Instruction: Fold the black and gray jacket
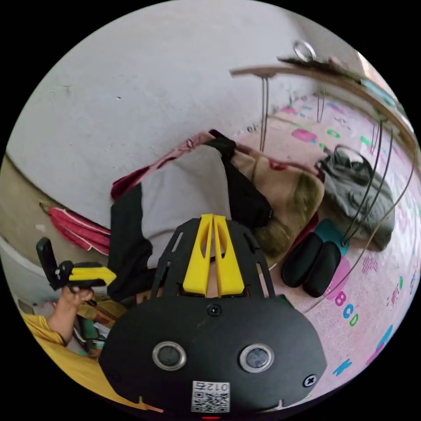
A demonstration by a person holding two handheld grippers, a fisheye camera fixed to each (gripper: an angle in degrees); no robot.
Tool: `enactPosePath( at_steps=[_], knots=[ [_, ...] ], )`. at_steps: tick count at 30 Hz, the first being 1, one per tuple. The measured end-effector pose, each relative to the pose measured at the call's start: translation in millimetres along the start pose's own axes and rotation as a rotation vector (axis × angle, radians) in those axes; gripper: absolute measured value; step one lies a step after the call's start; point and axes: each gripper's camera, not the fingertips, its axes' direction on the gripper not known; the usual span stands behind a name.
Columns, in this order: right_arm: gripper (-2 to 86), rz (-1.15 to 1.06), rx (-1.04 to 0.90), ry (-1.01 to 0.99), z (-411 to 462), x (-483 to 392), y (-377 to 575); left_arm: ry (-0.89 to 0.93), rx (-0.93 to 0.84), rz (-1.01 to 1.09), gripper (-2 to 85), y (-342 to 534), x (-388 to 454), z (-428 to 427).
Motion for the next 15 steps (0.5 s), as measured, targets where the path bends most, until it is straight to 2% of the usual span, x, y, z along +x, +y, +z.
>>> enactPosePath(
  at_steps=[1,2,5,8,10,13,15],
  knots=[
    [0.2,-0.093,0.029,-0.063,-8.0,-20.3,10.2,-0.022,0.021,-0.012,-0.2,0.6,-2.1,-6.8],
    [0.3,-0.211,0.01,-0.164,-9.6,-42.4,20.8,-0.07,0.058,-0.048,-0.2,-0.1,-10.1,-18.9],
    [0.3,-0.457,-0.092,-0.306,0.2,-94.4,56.7,-0.186,0.116,-0.171,-0.2,-8.4,-39.2,-31.9],
    [0.3,-0.605,-0.21,-0.229,22.1,-121.5,105.2,-0.213,0.045,-0.212,-0.2,-18.0,-56.8,-9.2],
    [0.2,-0.595,-0.175,-0.198,24.8,-117.1,132.9,-0.243,-0.045,-0.22,-0.2,-15.1,-59.8,16.8],
    [0.1,-0.482,-0.18,-0.256,16.9,-107.6,156.8,-0.144,0.014,-0.3,-0.2,2.0,-56.1,30.1],
    [0.2,-0.495,-0.189,-0.233,10.9,-110.1,172.3,-0.128,0.064,-0.314,-0.2,13.7,-39.3,32.6]
  ],
)
